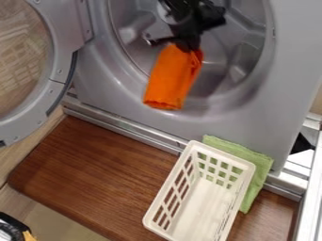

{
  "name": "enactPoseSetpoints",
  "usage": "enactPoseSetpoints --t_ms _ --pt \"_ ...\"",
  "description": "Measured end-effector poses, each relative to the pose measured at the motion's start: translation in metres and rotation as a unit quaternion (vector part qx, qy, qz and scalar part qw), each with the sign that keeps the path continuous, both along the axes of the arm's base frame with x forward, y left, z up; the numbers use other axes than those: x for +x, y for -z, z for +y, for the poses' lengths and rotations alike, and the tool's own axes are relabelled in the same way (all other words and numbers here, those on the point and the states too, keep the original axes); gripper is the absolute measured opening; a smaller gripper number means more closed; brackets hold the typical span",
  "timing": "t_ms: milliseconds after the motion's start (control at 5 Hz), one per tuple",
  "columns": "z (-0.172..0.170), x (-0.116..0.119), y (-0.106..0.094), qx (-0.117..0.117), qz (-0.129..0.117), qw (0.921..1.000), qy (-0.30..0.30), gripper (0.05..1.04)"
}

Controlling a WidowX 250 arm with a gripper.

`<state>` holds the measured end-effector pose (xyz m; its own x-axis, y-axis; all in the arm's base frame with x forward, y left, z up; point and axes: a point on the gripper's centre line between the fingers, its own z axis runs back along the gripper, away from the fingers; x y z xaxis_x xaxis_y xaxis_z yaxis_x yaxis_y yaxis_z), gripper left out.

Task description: Put the orange cloth in the washing machine

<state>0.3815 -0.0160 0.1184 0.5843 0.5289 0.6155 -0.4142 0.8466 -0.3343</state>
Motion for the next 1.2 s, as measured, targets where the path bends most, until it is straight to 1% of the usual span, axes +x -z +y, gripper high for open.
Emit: enactPoseSetpoints --t_ms 200,400,600,800,1000,1200 --pt "-0.004 0.014 0.016 -0.016 -0.001 0.9997 0.018 0.051" --pt "-0.009 0.021 0.037 -0.019 0.008 0.9993 0.032 0.051" --pt "-0.013 0.024 0.045 -0.022 0.01 0.9987 0.046 0.076" --pt "-0.011 0.024 0.045 -0.03 0.011 0.9984 0.047 0.223" --pt "-0.01 0.016 0.053 -0.037 0.023 0.9982 0.041 0.475" --pt "-0.012 0.01 0.047 -0.046 0.015 0.9979 0.042 0.782"
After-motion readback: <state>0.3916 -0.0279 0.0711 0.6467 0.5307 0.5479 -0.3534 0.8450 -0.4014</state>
